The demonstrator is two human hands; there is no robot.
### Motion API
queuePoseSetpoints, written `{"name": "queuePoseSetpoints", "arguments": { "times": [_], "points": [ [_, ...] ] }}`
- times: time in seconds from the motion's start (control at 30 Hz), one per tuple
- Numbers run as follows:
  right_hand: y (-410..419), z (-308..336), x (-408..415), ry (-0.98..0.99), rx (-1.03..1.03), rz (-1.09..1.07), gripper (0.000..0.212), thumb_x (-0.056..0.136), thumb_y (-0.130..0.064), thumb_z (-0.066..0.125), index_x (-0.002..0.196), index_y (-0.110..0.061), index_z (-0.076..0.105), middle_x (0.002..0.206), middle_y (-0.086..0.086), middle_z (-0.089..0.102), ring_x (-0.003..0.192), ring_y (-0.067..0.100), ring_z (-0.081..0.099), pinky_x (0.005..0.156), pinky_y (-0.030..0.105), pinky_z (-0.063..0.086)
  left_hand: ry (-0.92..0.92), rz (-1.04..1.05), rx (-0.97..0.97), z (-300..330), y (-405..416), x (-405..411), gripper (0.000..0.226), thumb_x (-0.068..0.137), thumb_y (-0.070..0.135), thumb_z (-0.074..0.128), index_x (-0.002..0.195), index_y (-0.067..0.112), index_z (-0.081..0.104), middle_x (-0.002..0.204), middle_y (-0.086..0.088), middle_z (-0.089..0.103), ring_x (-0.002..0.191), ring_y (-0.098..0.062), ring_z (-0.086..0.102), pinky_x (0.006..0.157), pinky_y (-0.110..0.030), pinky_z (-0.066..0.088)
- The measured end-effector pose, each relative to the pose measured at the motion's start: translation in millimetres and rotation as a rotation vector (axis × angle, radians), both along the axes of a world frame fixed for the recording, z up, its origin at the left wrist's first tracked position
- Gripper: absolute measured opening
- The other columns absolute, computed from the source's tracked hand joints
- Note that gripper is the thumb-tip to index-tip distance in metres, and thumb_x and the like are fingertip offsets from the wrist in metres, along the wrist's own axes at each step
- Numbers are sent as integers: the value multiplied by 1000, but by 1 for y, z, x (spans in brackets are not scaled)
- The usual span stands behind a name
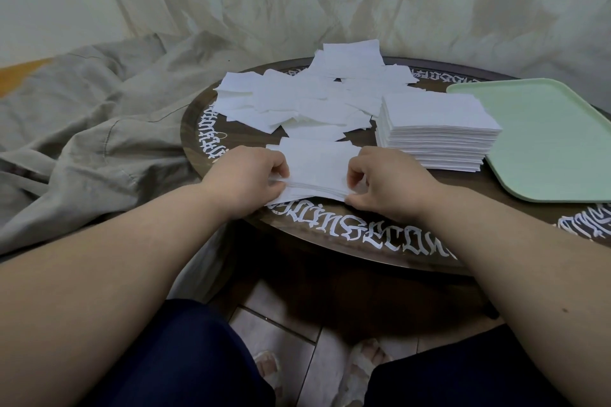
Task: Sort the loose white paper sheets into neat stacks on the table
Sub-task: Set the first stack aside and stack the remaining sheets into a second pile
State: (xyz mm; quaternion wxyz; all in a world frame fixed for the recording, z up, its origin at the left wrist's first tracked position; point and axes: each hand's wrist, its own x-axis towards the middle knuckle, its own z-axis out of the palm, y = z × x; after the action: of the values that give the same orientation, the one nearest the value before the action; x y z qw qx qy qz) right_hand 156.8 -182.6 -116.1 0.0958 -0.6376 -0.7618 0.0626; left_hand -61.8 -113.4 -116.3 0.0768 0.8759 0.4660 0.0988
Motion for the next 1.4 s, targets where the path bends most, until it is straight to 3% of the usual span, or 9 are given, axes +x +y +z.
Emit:
{"name": "queuePoseSetpoints", "arguments": {
  "times": [0.2,0.43,0.53,0.8,1.2,1.4],
  "points": [
    [0,-1,-1,-23,26,24,21,80,-39,67,83,-27,50,93,-8,49,86,16,53,71,30,44,-71,12,-38,1,-2,-1,19,83,23,62,101,23,68,105,7,68,101,-14,59,86,-28,44],
    [2,-2,-1,-10,57,24,8,85,-26,58,90,-21,61,92,-8,52,85,15,51,69,28,39,-103,-26,-40,-3,0,-3,23,77,33,73,98,25,66,111,9,64,105,-11,57,92,-28,42],
    [2,0,0,23,43,21,1,83,-23,59,85,-23,59,89,-8,53,85,15,52,72,30,43,-90,-60,-53,-6,2,-5,25,76,35,73,99,27,64,115,11,61,106,-10,56,91,-26,41],
    [-2,5,6,70,-6,24,11,81,-19,62,75,-26,56,78,-12,49,80,14,54,72,31,46,-98,-81,-52,-5,2,-6,41,75,34,74,112,30,59,133,9,45,100,-7,54,87,-25,42],
    [-5,7,7,49,-69,-2,3,79,-20,65,77,-21,63,81,-9,58,81,15,57,73,32,49,-57,-86,-52,-5,2,-7,39,75,35,74,111,29,61,130,9,49,106,-7,51,90,-23,38],
    [-2,3,1,-60,-50,20,32,72,-42,72,91,-25,53,98,-6,45,86,15,46,68,28,37,-90,-91,-16,-7,3,-7,26,78,33,71,103,26,66,121,10,57,108,-10,55,86,-21,37]
  ]
}}
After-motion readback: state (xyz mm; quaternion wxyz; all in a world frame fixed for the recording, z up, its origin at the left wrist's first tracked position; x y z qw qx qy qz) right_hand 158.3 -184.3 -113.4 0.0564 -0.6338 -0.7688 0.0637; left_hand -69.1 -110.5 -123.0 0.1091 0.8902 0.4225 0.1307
